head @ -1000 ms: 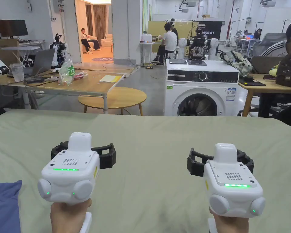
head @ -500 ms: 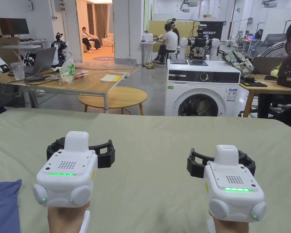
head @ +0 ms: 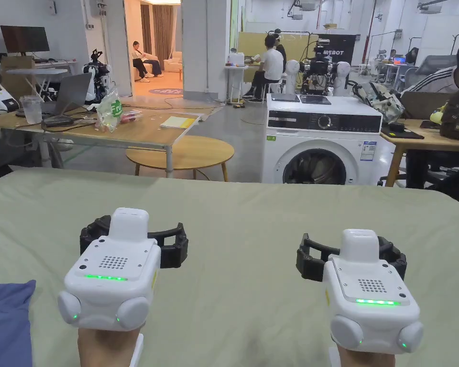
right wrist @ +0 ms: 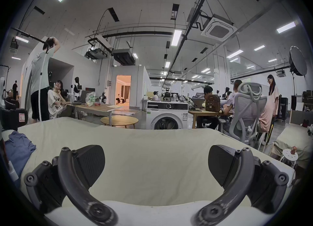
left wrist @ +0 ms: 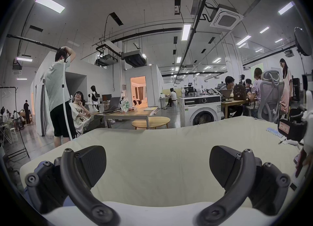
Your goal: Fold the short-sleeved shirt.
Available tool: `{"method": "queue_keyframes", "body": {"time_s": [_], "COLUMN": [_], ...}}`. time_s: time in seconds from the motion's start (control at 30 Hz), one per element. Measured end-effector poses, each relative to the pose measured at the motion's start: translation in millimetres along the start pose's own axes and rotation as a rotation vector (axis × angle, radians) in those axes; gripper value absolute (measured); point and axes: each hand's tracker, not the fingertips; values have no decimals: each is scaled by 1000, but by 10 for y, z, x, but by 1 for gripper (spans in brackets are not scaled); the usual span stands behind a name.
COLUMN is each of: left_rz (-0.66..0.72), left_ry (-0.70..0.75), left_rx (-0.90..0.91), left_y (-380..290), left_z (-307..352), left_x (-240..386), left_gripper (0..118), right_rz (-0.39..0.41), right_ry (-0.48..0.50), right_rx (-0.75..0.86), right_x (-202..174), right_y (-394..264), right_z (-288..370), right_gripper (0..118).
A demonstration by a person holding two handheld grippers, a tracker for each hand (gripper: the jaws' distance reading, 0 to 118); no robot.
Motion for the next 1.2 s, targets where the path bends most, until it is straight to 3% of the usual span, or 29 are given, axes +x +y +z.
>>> {"method": "queue_keyframes", "body": {"time_s": [0.63,1.2], "left_rz": [40,52], "left_ry": [15,8], "left_rx": [6,7], "left_y": [-53,-47], "left_z": [44,47], "left_x": [-54,-62], "left_gripper": [118,118], "right_rz": [31,9], "right_ry": [0,6], "right_rx": [6,2], "right_x": [-46,-45], "right_y": [-18,26], "right_z": [21,32], "right_gripper": [118,118]}}
